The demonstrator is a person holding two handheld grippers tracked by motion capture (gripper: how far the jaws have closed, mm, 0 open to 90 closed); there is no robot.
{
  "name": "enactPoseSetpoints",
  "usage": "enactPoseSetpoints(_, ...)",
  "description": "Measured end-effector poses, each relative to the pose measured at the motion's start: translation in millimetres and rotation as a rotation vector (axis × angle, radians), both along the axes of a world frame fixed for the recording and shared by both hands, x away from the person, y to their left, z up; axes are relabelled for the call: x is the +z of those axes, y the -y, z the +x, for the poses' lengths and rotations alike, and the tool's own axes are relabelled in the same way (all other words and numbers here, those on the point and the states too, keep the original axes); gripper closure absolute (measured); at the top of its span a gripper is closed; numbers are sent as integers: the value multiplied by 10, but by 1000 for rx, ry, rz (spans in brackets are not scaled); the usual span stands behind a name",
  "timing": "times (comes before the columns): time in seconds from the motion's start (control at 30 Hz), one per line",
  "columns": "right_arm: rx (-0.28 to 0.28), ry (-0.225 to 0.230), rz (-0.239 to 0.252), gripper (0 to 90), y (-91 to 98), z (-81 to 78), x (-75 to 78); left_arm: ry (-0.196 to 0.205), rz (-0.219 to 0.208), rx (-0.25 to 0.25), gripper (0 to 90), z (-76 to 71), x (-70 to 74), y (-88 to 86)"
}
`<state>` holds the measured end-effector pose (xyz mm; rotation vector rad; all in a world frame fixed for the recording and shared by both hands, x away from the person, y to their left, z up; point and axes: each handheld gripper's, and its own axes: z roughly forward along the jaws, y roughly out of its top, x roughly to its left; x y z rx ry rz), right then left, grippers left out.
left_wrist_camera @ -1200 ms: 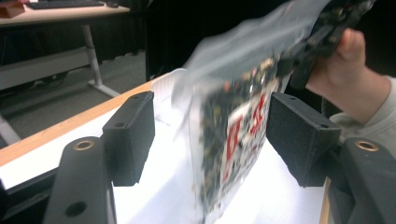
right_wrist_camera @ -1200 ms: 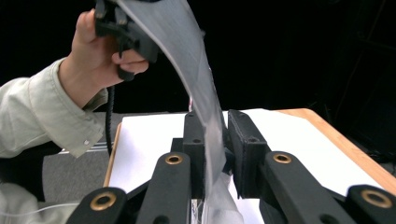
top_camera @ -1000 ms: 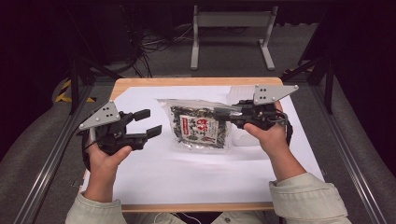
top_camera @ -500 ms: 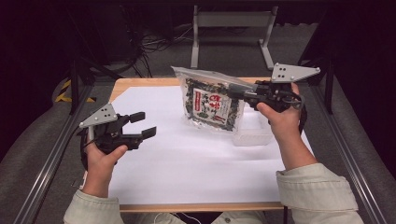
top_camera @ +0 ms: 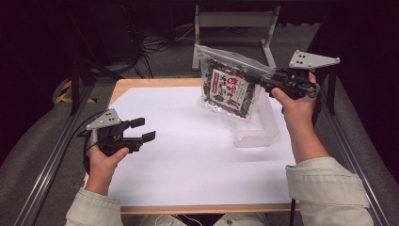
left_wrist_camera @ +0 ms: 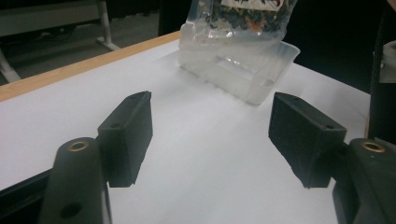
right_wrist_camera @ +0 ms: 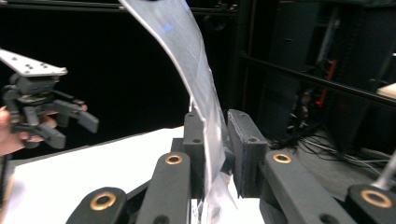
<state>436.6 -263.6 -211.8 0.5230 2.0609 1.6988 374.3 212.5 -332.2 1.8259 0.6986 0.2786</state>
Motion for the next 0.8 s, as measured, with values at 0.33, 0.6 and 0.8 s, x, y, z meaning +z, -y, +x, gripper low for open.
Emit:
enactPoseSetpoints(0.33, -122, 11, -2, 772, 267, 181, -60, -20, 41, 4, 321, 82, -230, -23)
enactPoseSetpoints(0.6, -182, 20, -16, 772, 398, 234, -83, -33, 40, 12, 330, 94, -268, -27)
enactPoseSetpoints(0.8, -217, 23, -19, 772, 483, 257, -78, -33, 48, 9, 331, 92, -268, -16)
